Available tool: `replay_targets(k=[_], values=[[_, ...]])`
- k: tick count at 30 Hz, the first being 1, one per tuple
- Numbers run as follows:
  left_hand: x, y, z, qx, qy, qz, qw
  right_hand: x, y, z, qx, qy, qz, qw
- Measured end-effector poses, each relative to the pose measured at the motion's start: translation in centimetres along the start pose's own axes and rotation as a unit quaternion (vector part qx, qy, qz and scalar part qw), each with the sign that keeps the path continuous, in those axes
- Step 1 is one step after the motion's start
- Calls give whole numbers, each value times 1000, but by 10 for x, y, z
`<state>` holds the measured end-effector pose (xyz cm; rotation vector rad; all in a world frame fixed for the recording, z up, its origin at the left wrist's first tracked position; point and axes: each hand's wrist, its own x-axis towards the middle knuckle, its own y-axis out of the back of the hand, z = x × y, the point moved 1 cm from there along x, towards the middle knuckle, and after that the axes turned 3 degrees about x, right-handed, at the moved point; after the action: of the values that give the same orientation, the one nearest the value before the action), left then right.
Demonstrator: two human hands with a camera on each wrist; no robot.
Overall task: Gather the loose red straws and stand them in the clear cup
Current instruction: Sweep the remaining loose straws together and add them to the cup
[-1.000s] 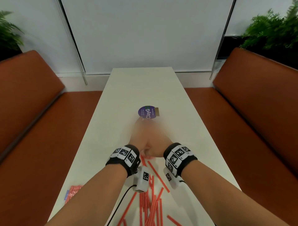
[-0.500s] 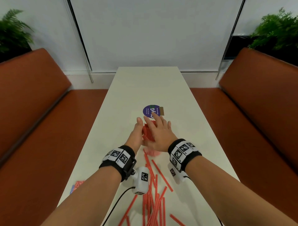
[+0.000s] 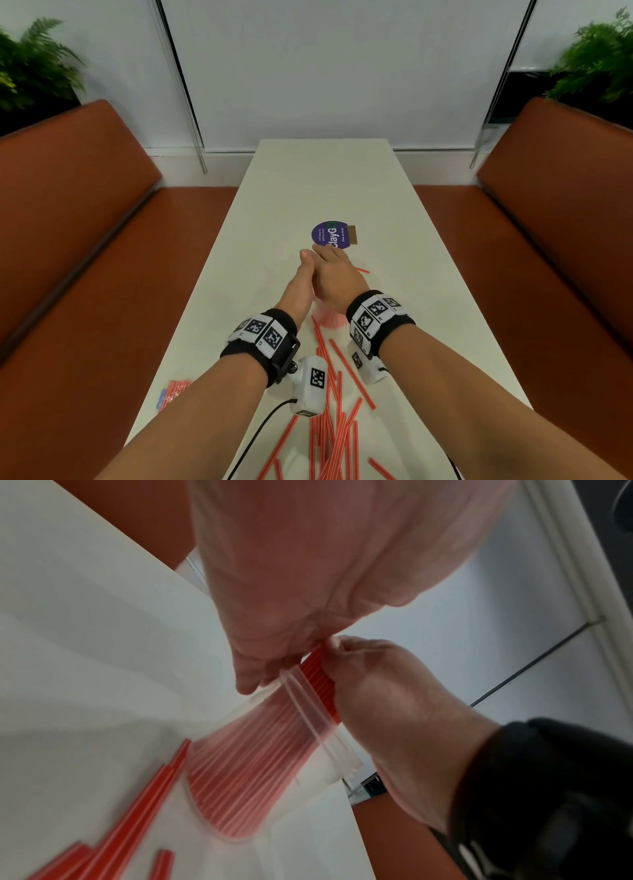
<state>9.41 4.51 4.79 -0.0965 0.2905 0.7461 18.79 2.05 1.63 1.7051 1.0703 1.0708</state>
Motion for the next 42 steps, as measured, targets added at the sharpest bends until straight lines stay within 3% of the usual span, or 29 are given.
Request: replay_targets(k=[2, 6, 8, 9, 11, 13, 15, 18, 23, 26, 28, 31, 34, 37, 40, 42], values=[[0, 1, 0, 15, -3, 6, 1000, -2, 9, -1, 0, -18, -5, 1000], [2, 11, -4, 48, 31, 42, 997, 7, 29, 20, 180, -93, 114, 973], [1, 19, -5, 67, 45, 62, 995, 14, 33, 43, 213, -151, 145, 954], [0, 24, -5, 82, 49, 65, 993, 17, 33, 57, 191, -184, 124, 956], [-5, 32, -4, 115, 51, 66, 990, 19, 23, 78, 78, -227, -16, 971], [-12, 38, -6, 129, 55, 64, 988, 18, 3, 93, -24, -207, -169, 963], [-20, 39, -9, 147, 60, 65, 985, 19, -21, 101, -65, -146, -237, 958], [-30, 37, -12, 173, 56, 79, 980, 22, -43, 105, -104, -90, -242, 961], [-43, 38, -22, 256, 115, 67, 958, 14, -36, 98, -142, -97, -236, 956], [-52, 43, -34, 360, 146, 21, 921, -17, -16, 82, -195, -94, -271, 938], [-68, 42, -45, 455, 145, -45, 877, -44, -1, 66, -227, -81, -295, 925], [-97, 39, -66, 585, 154, -99, 790, -83, 12, 43, -263, -56, -328, 906], [-124, 33, -81, 630, 169, -149, 743, -117, 16, 26, -265, -37, -341, 901], [-145, 23, -92, 672, 169, -168, 701, -146, 19, 3, -250, -29, -343, 905], [-153, 9, -101, 739, 126, -170, 640, -166, 22, -20, -233, -13, -352, 906], [-150, 3, -104, 745, 100, -166, 638, -177, 23, -34, -219, 4, -355, 909]])
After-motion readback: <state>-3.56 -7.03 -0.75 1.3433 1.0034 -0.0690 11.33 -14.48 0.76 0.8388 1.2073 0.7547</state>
